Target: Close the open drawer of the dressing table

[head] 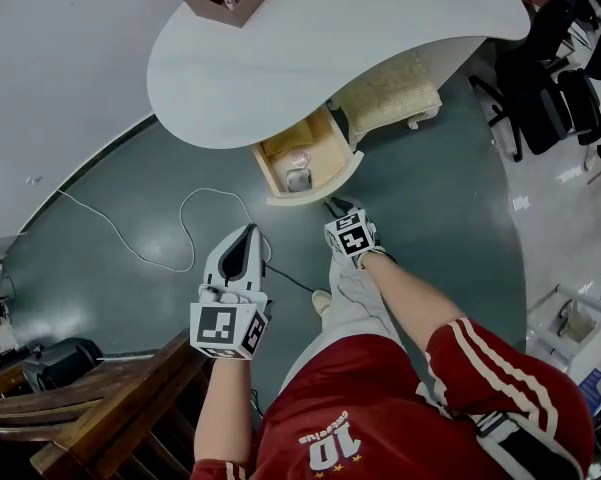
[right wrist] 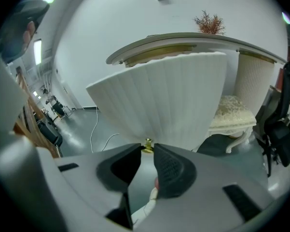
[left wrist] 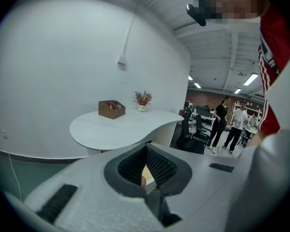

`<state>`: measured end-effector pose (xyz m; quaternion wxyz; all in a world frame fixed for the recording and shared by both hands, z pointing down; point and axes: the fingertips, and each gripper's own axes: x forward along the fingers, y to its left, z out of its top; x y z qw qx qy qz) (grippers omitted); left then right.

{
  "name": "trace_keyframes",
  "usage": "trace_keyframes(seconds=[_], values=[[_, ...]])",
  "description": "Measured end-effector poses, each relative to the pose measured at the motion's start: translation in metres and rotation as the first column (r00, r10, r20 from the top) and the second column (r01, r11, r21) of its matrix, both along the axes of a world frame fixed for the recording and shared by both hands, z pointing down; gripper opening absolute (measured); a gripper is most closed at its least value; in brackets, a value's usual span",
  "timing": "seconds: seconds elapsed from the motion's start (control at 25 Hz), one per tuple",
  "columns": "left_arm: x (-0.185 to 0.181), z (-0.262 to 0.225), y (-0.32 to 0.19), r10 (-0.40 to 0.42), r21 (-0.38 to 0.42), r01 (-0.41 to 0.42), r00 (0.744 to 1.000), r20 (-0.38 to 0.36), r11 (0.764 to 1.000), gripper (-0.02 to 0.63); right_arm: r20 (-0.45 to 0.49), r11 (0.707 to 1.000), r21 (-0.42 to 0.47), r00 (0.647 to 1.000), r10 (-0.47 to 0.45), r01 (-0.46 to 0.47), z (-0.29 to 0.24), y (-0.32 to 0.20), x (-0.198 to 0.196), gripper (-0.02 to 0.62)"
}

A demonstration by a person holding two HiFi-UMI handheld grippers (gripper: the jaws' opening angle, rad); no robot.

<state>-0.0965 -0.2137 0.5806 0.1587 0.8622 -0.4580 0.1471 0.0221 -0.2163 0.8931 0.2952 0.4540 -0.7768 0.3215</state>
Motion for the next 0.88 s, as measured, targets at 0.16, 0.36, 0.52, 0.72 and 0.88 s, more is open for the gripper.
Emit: trace_keyframes(seconds=[0.16,0.36,0.52,0.72,0.88], values=[[-0.002,-0.003,-0.005,-0.009,0.001,0.009,1.0,-0.003,1.0,0.003,-0.006,1.0,-0.004,1.0,0.006,-0.007,-0.002,-0.006,-0.003,0.091],[0.0,-0.005,-0.019,-0.019,0.01,0.019,1.0,-0.006,1.0,0.003,-0.001,1.0,-0.007,1.0,-0.004,0.004,-0.004,-0.021,-0.005,0.094],[-0.003,-0.006,-0.031,-0.029,0.012,0.029,1.0,0.0,1.0,0.003,-0.005,1.0,-0.002,1.0,-0.017,0.017,-0.004,-0.033,-0.007,0.092],[-0.003,-0.012,-0.041,-0.047,0.018,0.047,0.999,-0.003,0.999,0.003,-0.008,0.999,-0.008,0.999,-0.048,0.047,-0.004,-0.048,-0.011,0.091],[-0.005,-0.019,-0.049,-0.066,0.033,0.066,0.998,-0.015,0.997,0.003,-0.004,0.998,-0.014,0.998,-0.066,0.066,-0.004,-0.057,-0.013,0.091]])
